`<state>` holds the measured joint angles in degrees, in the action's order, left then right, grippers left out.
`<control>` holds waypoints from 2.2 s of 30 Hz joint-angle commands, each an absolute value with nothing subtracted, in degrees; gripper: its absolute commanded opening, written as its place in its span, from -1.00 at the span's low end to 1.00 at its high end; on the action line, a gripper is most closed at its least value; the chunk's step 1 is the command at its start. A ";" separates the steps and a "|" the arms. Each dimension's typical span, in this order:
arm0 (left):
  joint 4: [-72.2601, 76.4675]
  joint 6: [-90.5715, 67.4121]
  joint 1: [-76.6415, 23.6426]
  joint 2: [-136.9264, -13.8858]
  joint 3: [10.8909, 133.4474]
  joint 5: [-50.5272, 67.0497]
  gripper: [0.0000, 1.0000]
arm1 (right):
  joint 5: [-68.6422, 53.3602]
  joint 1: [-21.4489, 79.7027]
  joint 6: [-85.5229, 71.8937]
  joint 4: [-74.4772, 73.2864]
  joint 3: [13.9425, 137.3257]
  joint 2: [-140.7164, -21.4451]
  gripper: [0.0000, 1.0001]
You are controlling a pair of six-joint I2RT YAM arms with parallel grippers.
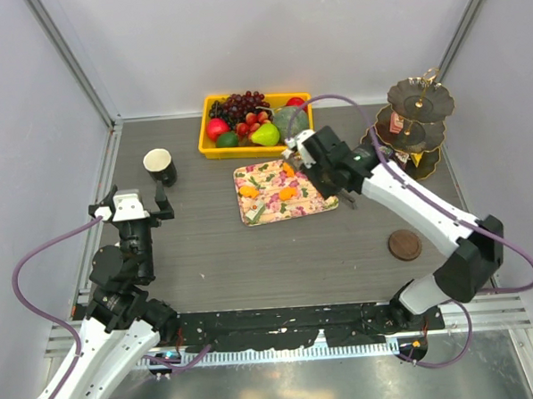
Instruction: Serve the afternoon tea
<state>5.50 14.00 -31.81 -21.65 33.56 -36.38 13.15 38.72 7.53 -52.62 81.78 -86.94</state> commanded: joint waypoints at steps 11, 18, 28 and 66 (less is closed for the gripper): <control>7.56 14.06 -31.90 -21.27 34.19 -36.12 0.98 | 22.67 17.15 0.44 -62.49 82.44 -72.69 -0.36; 7.30 13.45 -31.90 -20.83 34.36 -35.42 0.98 | 27.24 10.55 -2.02 -60.03 80.86 -73.74 -0.37; 7.12 12.83 -31.90 -20.65 34.37 -34.72 0.98 | 28.21 4.14 -2.81 -54.68 79.80 -76.37 -0.37; 6.77 12.22 -32.26 -21.27 34.54 -34.10 0.98 | 20.04 -2.02 -6.67 -44.81 72.60 -74.90 0.05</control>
<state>5.37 13.43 -31.92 -21.12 33.56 -34.81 22.09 -2.37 -3.70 -42.06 72.99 -81.23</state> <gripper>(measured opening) 0.991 0.526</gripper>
